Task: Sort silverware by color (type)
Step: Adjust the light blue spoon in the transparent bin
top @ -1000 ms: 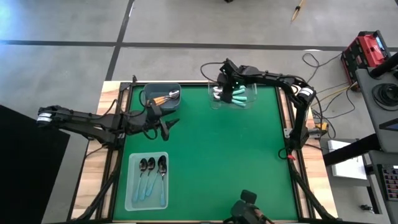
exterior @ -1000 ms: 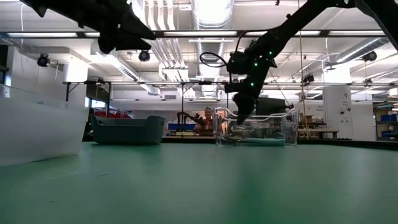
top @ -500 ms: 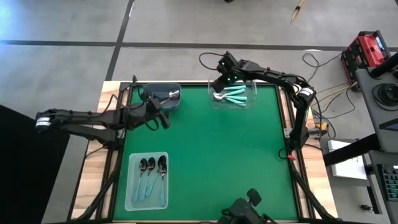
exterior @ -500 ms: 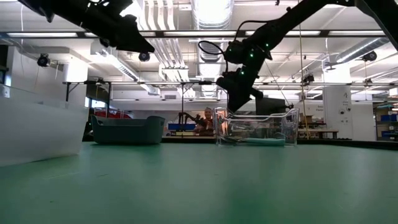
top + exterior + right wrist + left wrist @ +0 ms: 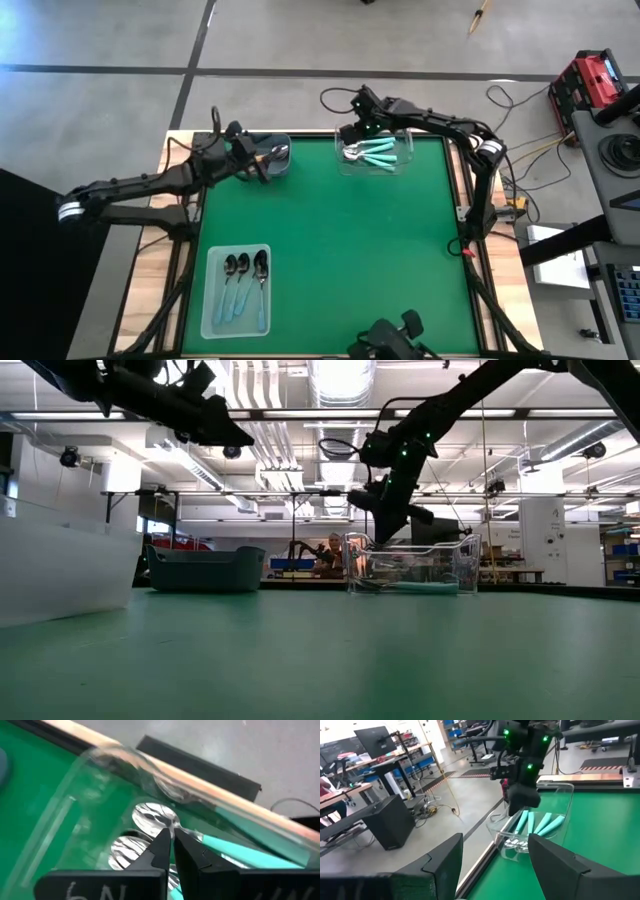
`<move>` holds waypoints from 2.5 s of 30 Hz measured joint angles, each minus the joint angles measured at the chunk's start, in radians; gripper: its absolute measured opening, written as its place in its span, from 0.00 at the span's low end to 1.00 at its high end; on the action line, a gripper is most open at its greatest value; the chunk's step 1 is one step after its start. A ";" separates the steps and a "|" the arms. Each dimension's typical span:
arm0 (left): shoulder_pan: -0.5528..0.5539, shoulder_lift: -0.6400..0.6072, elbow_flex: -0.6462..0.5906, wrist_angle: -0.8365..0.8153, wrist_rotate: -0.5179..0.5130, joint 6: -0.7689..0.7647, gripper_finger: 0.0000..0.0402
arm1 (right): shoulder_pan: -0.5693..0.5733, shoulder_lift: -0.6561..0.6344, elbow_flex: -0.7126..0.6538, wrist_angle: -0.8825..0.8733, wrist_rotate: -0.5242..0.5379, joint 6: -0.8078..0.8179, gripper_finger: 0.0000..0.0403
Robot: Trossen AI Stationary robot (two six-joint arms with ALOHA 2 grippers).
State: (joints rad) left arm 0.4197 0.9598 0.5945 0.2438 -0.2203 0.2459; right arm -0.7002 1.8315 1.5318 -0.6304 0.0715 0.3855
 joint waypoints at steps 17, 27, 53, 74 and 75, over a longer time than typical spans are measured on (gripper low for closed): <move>0.008 0.002 0.000 0.019 0.002 0.034 0.52 | 0.007 0.120 -0.002 -0.012 -0.057 0.028 0.02; 0.008 0.002 0.000 0.035 0.000 0.034 0.52 | 0.013 0.135 -0.002 -0.020 -0.081 0.024 0.02; 0.008 0.002 0.000 0.034 -0.001 0.034 0.52 | 0.017 0.136 -0.003 -0.131 -0.099 0.040 0.02; 0.008 0.002 0.000 0.041 -0.001 0.034 0.52 | 0.017 0.136 -0.033 -0.097 -0.071 0.004 0.02; 0.008 0.002 0.000 0.042 -0.001 0.034 0.52 | 0.017 0.136 -0.034 -0.097 -0.072 0.004 0.02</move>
State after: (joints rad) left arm 0.4274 0.9615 0.5945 0.2858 -0.2214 0.2798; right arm -0.6830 1.9675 1.4978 -0.7277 -0.0002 0.3893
